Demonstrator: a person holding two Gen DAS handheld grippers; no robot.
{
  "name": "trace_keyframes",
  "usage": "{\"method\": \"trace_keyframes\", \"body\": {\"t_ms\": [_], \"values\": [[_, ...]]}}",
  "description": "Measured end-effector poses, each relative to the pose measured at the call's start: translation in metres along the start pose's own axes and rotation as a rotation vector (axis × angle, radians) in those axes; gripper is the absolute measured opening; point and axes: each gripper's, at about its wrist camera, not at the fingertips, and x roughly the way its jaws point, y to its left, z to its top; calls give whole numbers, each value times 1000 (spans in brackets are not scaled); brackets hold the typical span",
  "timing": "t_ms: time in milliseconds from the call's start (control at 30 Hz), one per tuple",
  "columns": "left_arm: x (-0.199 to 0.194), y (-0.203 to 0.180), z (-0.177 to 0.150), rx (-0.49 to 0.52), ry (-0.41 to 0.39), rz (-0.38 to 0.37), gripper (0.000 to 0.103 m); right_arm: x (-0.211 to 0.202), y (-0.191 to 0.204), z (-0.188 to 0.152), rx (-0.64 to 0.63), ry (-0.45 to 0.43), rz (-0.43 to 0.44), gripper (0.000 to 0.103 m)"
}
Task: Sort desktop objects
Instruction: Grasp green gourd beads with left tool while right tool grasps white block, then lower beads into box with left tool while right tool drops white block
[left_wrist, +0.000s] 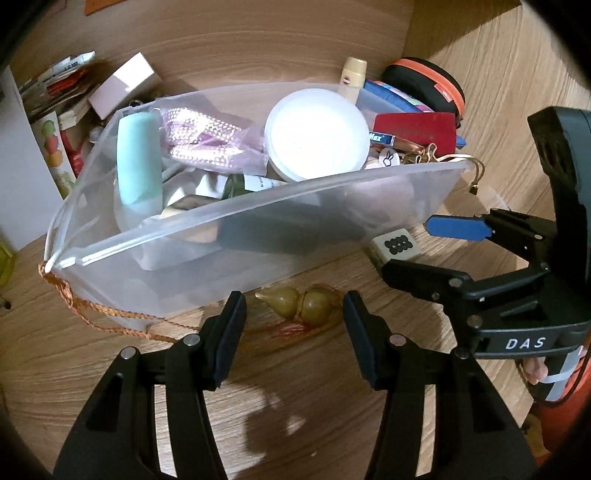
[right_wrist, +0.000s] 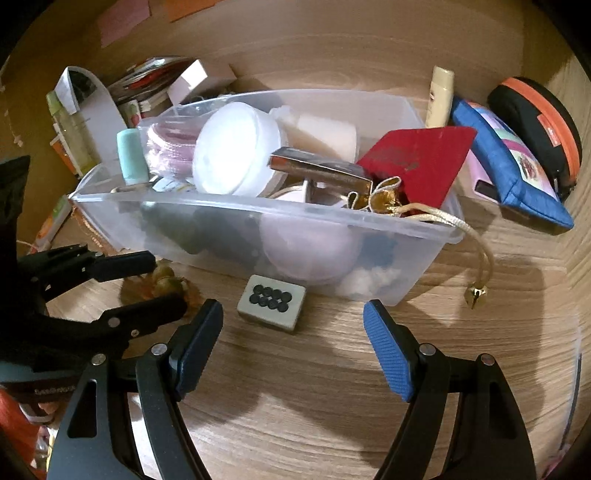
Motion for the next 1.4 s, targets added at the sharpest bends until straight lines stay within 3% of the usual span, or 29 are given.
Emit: {"method": "trace_keyframes", "body": {"t_ms": [133,333,400,633,733,1033,1400], "values": [[1,-5,0,20,-3,21,53,3,0,0,8,-3,-27,75],[-1,-4,1,12,-7,9,41,7,6,2,8,1,-51,70],[-2,-3,0,8,-8,2,41,8,11,1,-3,-1,-64,69],[-4,-2,-2,9,-9,-7,41,11,22,1,-50,-7,-91,50],[-6,-1,-2,8,-17,-10,41,10,22,2,-50,-13,-81,35],[-15,0,-1,-19,-59,-24,41,7,23,4,-69,-30,-46,34],[-43,0,2,-48,-149,-54,41,-25,23,-3,-70,-94,-26,34]]}}
